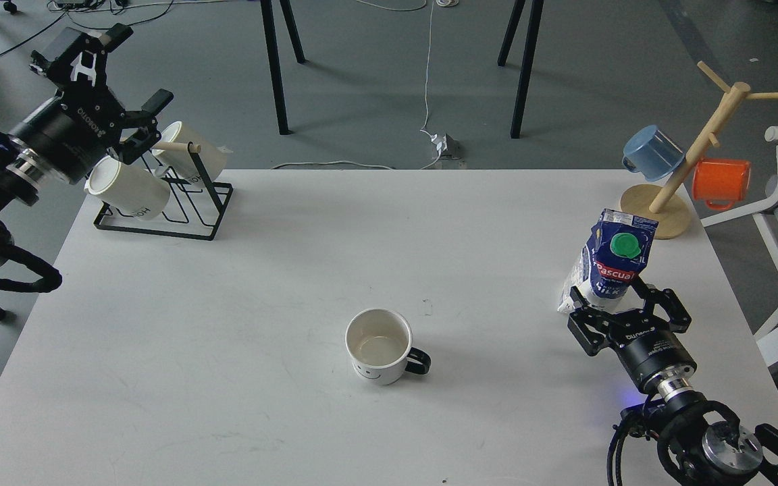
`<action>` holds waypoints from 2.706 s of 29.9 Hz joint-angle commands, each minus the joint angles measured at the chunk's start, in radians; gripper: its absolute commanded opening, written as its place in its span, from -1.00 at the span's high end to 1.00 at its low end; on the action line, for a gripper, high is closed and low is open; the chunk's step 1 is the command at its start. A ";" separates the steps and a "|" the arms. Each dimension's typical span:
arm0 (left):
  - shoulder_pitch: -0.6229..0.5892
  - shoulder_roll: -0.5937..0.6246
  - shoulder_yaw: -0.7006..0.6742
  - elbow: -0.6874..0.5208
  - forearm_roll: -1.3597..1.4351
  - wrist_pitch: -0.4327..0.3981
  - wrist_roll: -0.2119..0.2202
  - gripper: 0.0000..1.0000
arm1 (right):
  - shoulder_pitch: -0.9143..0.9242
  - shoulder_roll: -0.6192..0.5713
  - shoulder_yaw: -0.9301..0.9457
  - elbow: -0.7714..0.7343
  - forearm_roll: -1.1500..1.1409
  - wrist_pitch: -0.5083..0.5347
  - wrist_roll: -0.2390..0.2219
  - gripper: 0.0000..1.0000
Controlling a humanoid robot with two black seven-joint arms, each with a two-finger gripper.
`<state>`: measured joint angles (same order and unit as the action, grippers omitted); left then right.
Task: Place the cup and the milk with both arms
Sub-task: 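Grasp the milk carton with the right gripper, then carry the milk carton beside the white mug and set it down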
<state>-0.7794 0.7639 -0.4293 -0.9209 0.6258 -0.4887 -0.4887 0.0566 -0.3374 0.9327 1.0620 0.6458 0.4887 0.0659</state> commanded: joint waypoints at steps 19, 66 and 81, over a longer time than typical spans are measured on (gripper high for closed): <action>0.009 0.000 0.001 0.001 0.002 0.000 0.000 -0.98 | 0.037 0.008 0.017 -0.020 0.003 0.000 0.002 -0.95; 0.029 -0.003 0.001 0.011 0.003 0.000 0.000 -0.98 | -0.058 0.090 -0.172 0.225 -0.207 0.000 0.002 0.29; 0.035 -0.003 0.001 0.011 0.002 0.000 0.000 -0.98 | -0.090 0.103 -0.183 0.248 -0.221 0.000 0.002 0.14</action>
<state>-0.7456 0.7608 -0.4280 -0.9096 0.6290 -0.4887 -0.4887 -0.0328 -0.2423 0.7524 1.3131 0.4255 0.4887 0.0677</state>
